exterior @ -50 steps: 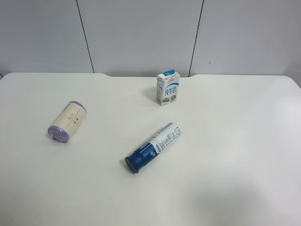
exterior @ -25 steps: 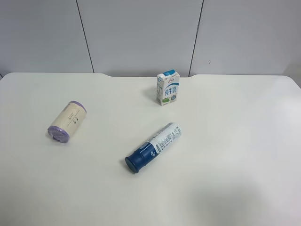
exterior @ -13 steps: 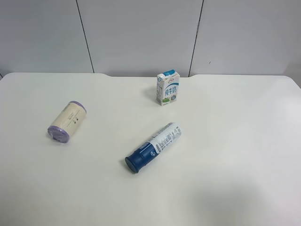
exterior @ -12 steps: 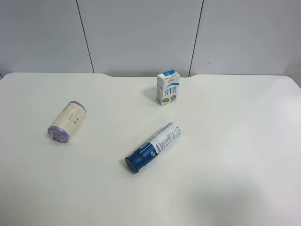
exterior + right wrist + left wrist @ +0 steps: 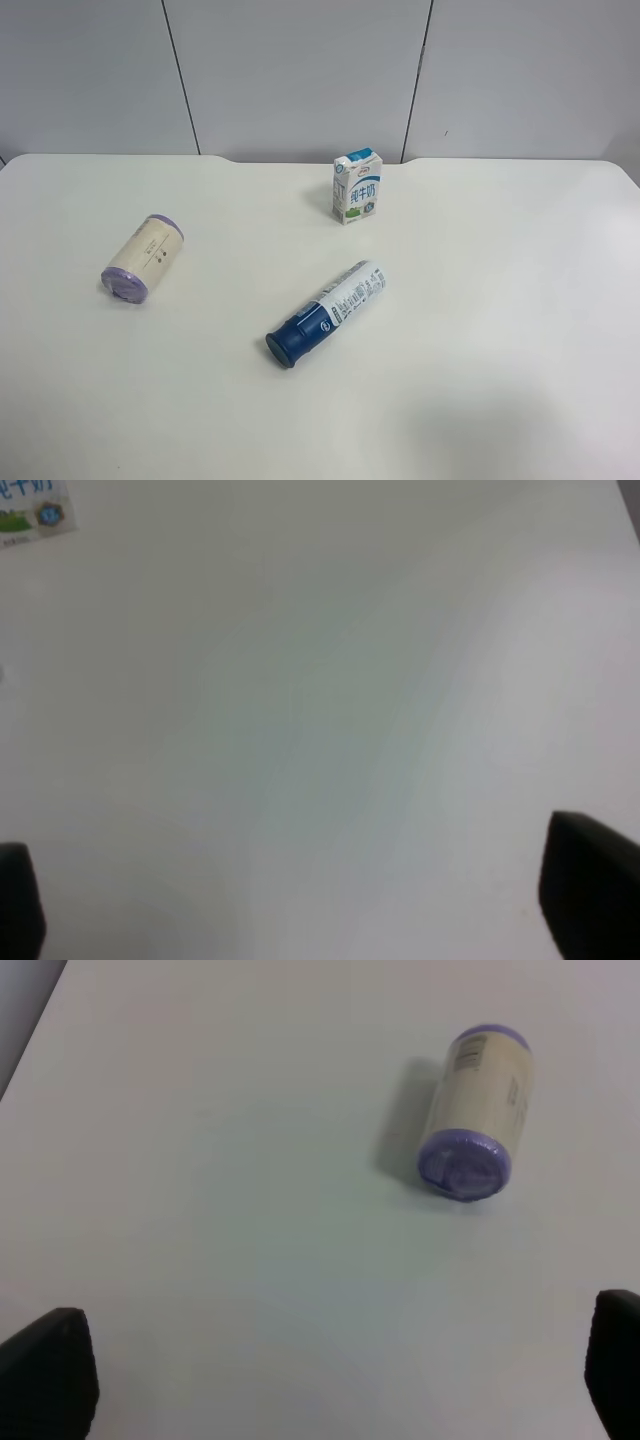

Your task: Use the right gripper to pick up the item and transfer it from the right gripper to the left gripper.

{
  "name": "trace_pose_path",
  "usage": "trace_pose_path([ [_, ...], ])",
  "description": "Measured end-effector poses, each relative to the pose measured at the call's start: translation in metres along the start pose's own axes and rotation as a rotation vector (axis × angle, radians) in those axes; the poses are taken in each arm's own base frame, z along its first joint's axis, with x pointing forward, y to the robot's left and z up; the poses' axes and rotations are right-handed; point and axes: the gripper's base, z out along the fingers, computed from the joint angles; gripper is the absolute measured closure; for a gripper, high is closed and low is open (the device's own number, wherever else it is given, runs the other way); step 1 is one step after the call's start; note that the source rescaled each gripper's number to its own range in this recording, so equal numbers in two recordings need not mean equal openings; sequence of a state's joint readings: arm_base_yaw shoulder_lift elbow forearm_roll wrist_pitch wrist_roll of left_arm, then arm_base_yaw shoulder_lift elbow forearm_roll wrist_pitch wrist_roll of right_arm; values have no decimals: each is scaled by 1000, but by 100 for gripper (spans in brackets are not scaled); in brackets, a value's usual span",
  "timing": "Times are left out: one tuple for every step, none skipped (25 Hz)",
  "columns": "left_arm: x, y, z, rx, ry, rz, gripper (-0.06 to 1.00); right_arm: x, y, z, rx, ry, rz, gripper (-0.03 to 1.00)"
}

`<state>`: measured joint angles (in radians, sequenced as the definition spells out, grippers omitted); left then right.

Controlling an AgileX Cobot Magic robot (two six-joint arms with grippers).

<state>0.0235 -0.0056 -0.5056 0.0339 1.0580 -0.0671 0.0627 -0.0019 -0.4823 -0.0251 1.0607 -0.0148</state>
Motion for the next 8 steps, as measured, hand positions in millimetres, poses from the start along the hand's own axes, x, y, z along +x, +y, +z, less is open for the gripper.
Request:
trace_pose_path([
  [0, 0, 0, 0, 0, 0, -5, 0, 0, 0, 0, 0, 0, -2],
  [0, 0, 0, 0, 0, 0, -5, 0, 0, 0, 0, 0, 0, -2],
  [0, 0, 0, 0, 0, 0, -5, 0, 0, 0, 0, 0, 0, -2],
  [0, 0, 0, 0, 0, 0, -5, 0, 0, 0, 0, 0, 0, -2],
  [0, 0, 0, 0, 0, 0, -5, 0, 0, 0, 0, 0, 0, -2],
  [0, 0, 0, 0, 0, 0, -5, 0, 0, 0, 0, 0, 0, -2],
  [0, 0, 0, 0, 0, 0, -5, 0, 0, 0, 0, 0, 0, -2],
  [0, 0, 0, 0, 0, 0, -5, 0, 0, 0, 0, 0, 0, -2],
])
